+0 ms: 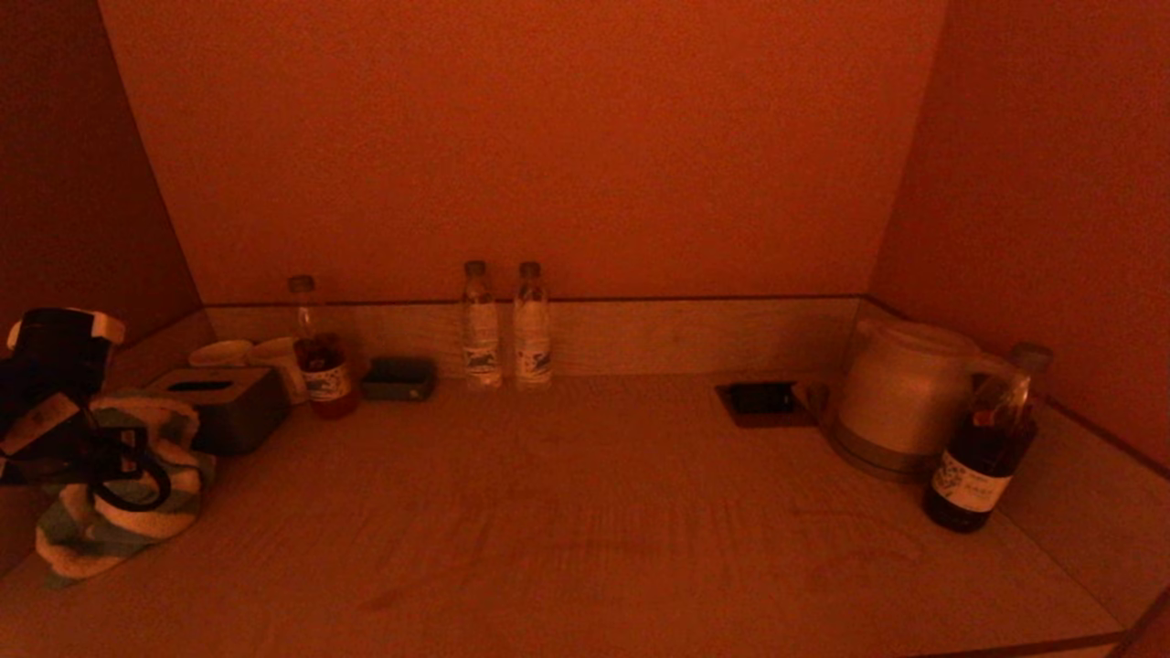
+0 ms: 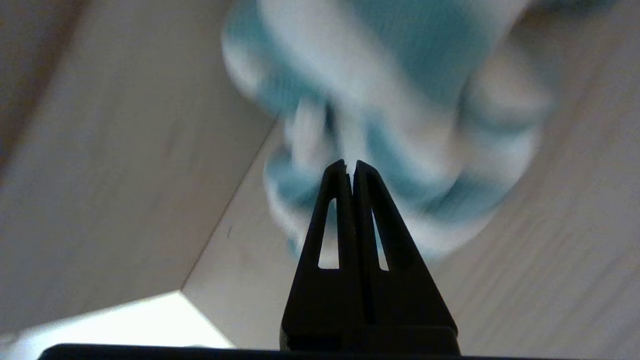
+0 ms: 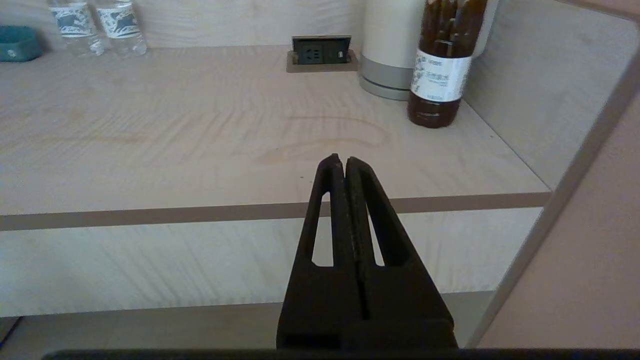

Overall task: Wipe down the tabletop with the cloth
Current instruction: Pick up the tablecloth

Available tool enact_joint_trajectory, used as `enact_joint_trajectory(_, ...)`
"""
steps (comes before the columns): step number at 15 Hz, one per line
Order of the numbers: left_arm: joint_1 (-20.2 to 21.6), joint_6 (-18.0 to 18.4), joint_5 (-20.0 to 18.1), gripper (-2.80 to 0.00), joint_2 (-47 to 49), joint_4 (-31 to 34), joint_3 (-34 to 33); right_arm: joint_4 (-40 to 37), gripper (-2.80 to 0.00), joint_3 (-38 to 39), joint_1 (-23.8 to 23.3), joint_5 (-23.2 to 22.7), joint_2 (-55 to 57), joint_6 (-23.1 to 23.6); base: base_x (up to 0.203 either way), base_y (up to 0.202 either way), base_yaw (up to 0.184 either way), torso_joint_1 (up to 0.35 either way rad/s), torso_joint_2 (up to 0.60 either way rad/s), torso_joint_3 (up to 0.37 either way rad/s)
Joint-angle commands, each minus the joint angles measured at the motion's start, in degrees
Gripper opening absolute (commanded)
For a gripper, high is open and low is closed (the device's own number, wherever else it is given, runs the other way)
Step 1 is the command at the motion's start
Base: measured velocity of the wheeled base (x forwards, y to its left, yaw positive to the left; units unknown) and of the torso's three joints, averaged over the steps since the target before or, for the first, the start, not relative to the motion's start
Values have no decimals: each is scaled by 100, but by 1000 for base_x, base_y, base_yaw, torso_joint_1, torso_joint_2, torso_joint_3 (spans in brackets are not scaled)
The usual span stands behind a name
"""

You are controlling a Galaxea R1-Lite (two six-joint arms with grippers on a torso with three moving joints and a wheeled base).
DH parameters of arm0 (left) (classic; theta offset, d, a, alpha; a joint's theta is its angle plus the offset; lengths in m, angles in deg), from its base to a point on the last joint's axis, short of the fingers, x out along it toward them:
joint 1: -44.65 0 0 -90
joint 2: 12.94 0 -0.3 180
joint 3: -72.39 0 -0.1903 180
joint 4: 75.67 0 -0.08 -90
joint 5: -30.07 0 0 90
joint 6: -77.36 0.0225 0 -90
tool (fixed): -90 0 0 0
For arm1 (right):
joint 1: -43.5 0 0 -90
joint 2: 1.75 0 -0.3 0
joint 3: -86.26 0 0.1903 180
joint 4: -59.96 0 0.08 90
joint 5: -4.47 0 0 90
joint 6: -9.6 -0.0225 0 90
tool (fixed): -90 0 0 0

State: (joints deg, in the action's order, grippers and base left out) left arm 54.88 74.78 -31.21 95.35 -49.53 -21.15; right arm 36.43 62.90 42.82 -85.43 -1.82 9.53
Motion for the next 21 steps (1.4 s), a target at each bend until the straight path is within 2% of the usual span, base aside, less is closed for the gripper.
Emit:
enact_joint_trajectory(1, 5, -5, -42, -280, 21, -11, 242, 7, -280, 0, -2, -1, 7, -1, 0, 0, 0, 0, 0, 0)
enact_joint_trajectory(4, 5, -41, -329, -280, 2, -12, 326, 7, -280, 0, -2, -1, 7, -1, 0, 0, 0, 0, 0, 0)
enact_joint_trajectory(5, 5, -136, -568, -280, -17, -3, 471, 7, -280, 0, -2, -1, 7, -1, 0, 0, 0, 0, 0, 0)
enact_joint_trajectory(7, 5, -178, -616, -280, -8, 4, 542, 7, -280, 0, -2, -1, 7, -1, 0, 0, 0, 0, 0, 0)
enact_joint_trajectory(8, 5, -182, -630, 0, 43, 4, 608, 7, -280, 0, -2, -1, 7, 7, 0, 0, 0, 0, 0, 0)
enact_joint_trajectory(11, 5, -208, -780, 0, 69, -5, 634, 7, -280, 0, -2, -1, 7, -1, 0, 0, 0, 0, 0, 0)
enact_joint_trajectory(16, 14, -225, -753, 0, 368, -14, 731, 7, -280, 0, -2, -1, 7, -1, 0, 0, 0, 0, 0, 0)
enact_joint_trajectory(21, 136, -494, -692, 0, 878, -14, 883, 7, -280, 0, -2, -1, 7, 7, 0, 0, 0, 0, 0, 0)
